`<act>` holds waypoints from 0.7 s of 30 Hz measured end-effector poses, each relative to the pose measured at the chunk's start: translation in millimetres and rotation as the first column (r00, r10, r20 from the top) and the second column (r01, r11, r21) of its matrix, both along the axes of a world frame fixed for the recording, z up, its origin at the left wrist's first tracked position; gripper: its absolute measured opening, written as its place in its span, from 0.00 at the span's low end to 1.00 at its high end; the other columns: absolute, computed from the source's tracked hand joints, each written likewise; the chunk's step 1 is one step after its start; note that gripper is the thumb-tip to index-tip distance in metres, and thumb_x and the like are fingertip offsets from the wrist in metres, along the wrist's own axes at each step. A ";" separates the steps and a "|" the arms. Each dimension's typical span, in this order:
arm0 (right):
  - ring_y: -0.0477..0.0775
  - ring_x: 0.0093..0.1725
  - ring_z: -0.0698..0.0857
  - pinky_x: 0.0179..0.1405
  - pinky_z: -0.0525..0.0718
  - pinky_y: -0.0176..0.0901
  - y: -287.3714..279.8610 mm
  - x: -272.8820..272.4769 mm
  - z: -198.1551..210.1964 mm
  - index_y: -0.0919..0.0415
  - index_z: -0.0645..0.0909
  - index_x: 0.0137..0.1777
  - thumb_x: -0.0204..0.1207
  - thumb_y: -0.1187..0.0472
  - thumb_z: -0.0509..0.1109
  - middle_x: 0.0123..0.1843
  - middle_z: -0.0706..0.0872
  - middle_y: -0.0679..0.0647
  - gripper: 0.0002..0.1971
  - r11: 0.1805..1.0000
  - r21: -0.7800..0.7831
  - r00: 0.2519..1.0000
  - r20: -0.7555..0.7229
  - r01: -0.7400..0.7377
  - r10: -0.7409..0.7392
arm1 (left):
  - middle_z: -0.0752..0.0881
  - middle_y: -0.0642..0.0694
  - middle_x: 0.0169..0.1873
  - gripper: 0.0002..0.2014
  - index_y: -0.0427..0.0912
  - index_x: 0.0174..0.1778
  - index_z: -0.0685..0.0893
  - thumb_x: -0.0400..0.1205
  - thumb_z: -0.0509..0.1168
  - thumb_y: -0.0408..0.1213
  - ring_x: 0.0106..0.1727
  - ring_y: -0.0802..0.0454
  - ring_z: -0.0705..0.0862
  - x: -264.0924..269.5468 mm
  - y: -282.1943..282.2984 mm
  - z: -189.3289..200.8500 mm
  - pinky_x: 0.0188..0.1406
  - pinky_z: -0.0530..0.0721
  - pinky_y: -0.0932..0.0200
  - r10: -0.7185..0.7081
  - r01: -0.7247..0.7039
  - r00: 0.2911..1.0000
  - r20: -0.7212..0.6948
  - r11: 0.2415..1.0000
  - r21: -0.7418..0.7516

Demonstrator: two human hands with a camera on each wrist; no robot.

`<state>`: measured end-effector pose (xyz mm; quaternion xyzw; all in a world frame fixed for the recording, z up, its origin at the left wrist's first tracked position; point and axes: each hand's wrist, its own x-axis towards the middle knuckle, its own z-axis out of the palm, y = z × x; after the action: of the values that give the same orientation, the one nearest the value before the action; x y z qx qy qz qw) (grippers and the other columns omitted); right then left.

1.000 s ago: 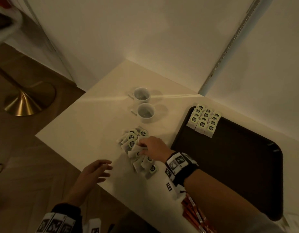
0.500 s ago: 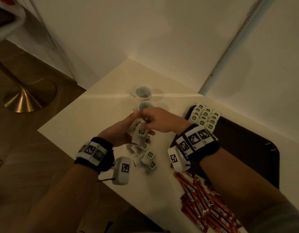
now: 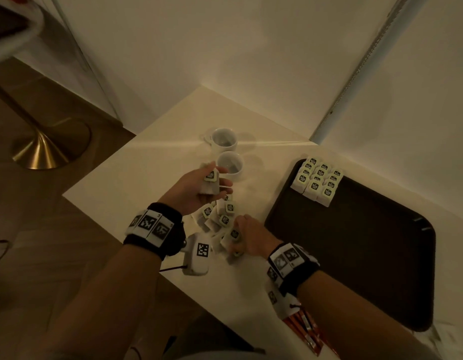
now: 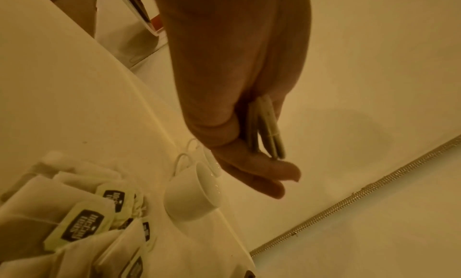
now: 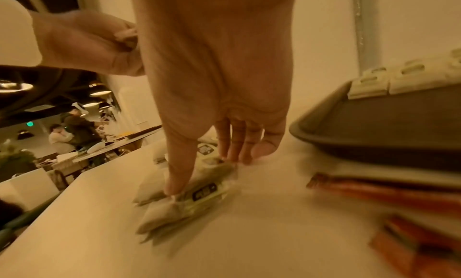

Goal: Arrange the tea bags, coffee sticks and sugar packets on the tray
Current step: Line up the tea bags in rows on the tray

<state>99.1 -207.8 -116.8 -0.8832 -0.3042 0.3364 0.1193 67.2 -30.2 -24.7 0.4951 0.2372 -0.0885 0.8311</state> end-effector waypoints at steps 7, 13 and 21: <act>0.52 0.50 0.74 0.53 0.76 0.43 2.2 -4.0 -6.4 0.60 0.68 0.55 0.63 0.56 0.81 0.60 0.76 0.61 0.27 0.987 0.153 0.999 0.023 0.044 -0.048 | 0.78 0.48 0.33 0.10 0.42 0.49 0.82 0.86 0.60 0.45 0.34 0.50 0.82 3.3 -2.7 5.9 0.29 0.85 0.58 0.033 -0.035 0.999 0.038 0.997 0.072; 0.57 0.53 0.76 0.53 0.76 0.47 2.6 1.0 -10.3 0.64 0.71 0.60 0.60 0.54 0.83 0.59 0.73 0.60 0.33 0.995 0.099 0.999 0.035 0.033 -0.037 | 0.76 0.51 0.30 0.06 0.44 0.45 0.80 0.85 0.62 0.42 0.30 0.54 0.77 5.7 0.7 8.0 0.27 0.82 0.61 0.048 -0.051 0.998 0.035 0.992 0.117; 0.52 0.49 0.80 0.50 0.82 0.43 -3.6 16.9 -4.9 0.64 0.78 0.59 0.72 0.62 0.75 0.52 0.81 0.56 0.17 0.936 0.209 0.946 -0.222 0.284 -0.238 | 0.75 0.49 0.29 0.05 0.42 0.43 0.80 0.83 0.65 0.39 0.30 0.53 0.76 10.3 1.0 6.5 0.27 0.82 0.61 0.088 -0.089 0.996 0.024 0.994 0.059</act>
<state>116.0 -211.5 -121.7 -0.8584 -0.2088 0.3627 0.2968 77.6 -29.2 -18.2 0.5098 0.2524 -0.0389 0.8215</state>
